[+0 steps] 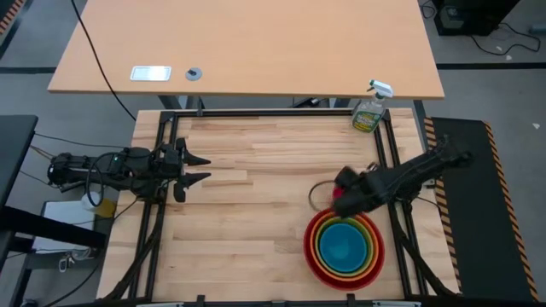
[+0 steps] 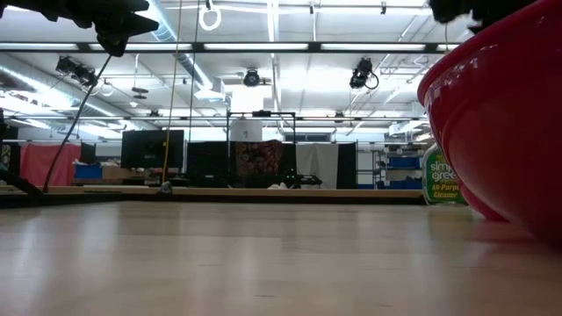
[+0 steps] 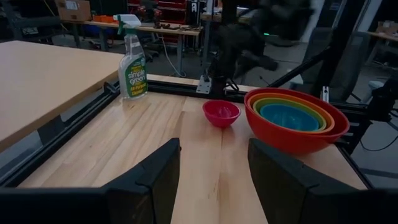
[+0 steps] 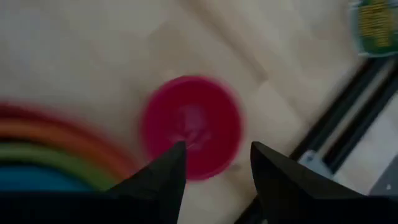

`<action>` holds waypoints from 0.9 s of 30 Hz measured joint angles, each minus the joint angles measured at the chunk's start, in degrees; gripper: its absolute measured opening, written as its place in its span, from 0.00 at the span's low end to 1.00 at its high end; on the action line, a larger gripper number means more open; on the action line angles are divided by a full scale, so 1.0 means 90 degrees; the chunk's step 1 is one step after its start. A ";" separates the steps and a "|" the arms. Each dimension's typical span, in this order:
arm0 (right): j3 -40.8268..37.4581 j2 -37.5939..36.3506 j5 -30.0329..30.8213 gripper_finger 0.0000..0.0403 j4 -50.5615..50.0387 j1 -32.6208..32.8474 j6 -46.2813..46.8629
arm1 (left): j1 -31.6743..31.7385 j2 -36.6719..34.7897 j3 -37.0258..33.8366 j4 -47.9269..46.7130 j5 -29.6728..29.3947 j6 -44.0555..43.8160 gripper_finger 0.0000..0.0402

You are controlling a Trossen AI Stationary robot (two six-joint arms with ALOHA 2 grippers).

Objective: Nest bowls inside each other
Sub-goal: Stack the pink bowl on the blue bowl

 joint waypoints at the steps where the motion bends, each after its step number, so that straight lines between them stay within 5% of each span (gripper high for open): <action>1: -0.0293 -0.0235 0.0122 0.46 0.0022 -0.0103 0.0025 | 0.0000 0.0000 0.0000 -0.0001 0.0000 0.0000 0.48; 13: -0.3179 -0.2077 -0.0508 0.68 0.1320 -0.1896 -0.0662 | 0.0000 0.0000 0.0000 0.0081 0.0000 0.0005 0.48; 21: -0.3079 -0.2068 -0.0259 0.76 0.1840 -0.3060 -0.1881 | 0.0000 0.0131 0.0002 0.0114 -0.0002 0.0029 0.48; 27: -0.3083 -0.1335 -0.0861 0.73 0.2202 -0.3676 -0.3045 | 0.0001 0.0353 0.0002 0.0192 -0.0001 0.0062 0.48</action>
